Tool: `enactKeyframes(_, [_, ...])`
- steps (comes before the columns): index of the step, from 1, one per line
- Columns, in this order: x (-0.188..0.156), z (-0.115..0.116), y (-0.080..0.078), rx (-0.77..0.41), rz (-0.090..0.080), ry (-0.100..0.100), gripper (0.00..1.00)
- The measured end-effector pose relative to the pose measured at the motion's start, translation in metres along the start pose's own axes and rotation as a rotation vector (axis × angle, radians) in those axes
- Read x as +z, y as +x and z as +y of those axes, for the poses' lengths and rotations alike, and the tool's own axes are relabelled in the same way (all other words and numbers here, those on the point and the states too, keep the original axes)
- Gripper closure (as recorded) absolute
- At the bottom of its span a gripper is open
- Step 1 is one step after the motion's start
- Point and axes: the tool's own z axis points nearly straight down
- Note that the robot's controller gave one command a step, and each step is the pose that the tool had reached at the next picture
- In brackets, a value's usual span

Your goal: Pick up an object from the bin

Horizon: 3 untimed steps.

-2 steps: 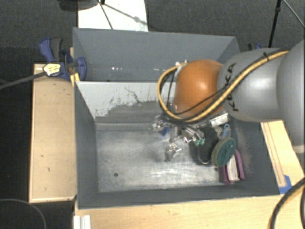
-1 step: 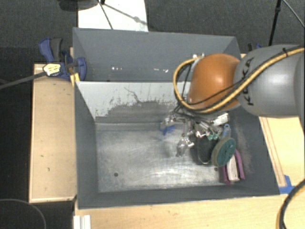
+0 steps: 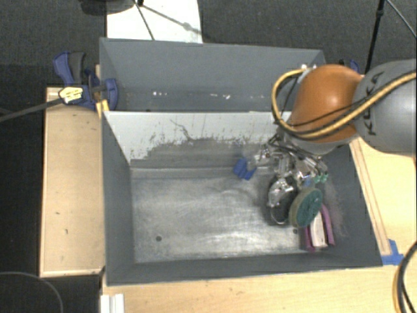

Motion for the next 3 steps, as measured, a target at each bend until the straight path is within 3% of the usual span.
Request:
enactKeyframes(1, [0.0368, -0.0825, 0.0474, -0.066, -0.002, -0.006, 0.0])
enactKeyframes(2, [0.0373, -0.0849, 0.049, -0.059, -0.001, -0.005, 1.0])
enactKeyframes(3, [0.0367, -0.0848, 0.0475, -0.055, -0.006, -0.005, 0.0])
